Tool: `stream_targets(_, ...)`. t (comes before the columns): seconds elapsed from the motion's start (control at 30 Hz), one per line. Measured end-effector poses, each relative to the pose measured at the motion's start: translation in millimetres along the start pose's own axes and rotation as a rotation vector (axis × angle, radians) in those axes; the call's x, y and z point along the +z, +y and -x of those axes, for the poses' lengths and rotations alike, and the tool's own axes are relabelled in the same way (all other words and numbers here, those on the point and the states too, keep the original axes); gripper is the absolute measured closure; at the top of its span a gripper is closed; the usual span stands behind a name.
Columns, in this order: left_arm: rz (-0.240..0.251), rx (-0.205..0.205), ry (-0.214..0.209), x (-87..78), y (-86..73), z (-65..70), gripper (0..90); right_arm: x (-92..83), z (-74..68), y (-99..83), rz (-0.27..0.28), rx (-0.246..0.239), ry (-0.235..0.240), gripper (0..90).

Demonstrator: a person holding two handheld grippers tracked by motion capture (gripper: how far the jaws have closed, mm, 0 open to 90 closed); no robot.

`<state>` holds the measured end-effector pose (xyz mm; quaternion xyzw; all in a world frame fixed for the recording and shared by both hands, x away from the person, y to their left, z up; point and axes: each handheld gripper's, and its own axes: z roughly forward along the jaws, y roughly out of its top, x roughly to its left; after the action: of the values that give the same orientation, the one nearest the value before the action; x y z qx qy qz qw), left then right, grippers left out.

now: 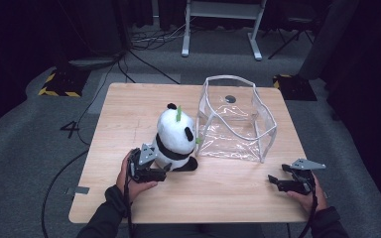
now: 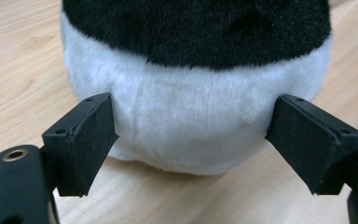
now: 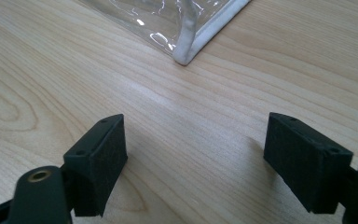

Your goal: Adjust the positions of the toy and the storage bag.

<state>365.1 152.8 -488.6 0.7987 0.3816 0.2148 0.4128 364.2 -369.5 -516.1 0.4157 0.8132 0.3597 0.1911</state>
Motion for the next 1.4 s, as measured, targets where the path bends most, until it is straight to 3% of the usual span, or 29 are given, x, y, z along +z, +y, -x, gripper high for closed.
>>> stream_targets(0.23,-0.008,-0.009,0.029,11.6,5.4,-16.0,17.7,0.0,0.0,0.0,-0.001,0.0,0.001,21.0)
stream_targets(0.33,-0.013,-0.029,0.054,16.5,11.6,-26.5,18.3,-0.1,0.1,0.0,-0.001,0.0,0.001,21.1)
stream_targets(0.47,-0.028,-0.049,0.053,20.9,17.8,-33.6,18.8,-0.1,0.0,0.0,-0.001,0.0,0.001,21.1)
stream_targets(0.57,-0.027,-0.032,0.068,22.1,18.9,-33.5,19.0,0.0,0.0,0.0,-0.001,0.0,0.0,21.0)
stream_targets(0.7,-0.029,-0.054,0.059,23.0,18.5,-33.8,18.1,0.0,-0.1,0.0,-0.001,0.001,-0.003,20.8)
stream_targets(0.8,-0.013,-0.071,0.05,13.7,20.8,-29.5,17.9,-0.2,0.0,-0.1,-0.001,0.001,-0.004,20.9)
stream_targets(0.9,0.017,-0.033,0.027,2.6,25.2,-17.3,16.1,-0.7,-0.1,-0.5,-0.002,0.004,-0.005,21.0)
stream_targets(0.93,0.041,-0.02,0.001,-2.5,29.8,-9.2,15.9,-0.7,-0.1,-0.5,-0.002,0.005,-0.004,21.0)
stream_targets(1.03,0.065,-0.015,-0.011,-6.1,36.4,-3.0,15.9,-0.6,-0.1,-0.5,-0.001,0.005,-0.004,21.0)
stream_targets(1.07,0.101,-0.025,-0.027,-9.1,42.3,1.9,15.8,-0.6,-0.1,-0.5,-0.002,0.004,-0.005,21.0)
stream_targets(1.3,0.135,-0.024,-0.02,-12.5,54.9,12.4,15.8,-0.7,-0.1,-0.5,-0.002,0.004,-0.004,21.0)
stream_targets(1.4,0.17,-0.02,0.002,-18.7,60.8,17.5,15.8,-0.6,0.0,-0.5,-0.001,0.004,-0.004,21.0)
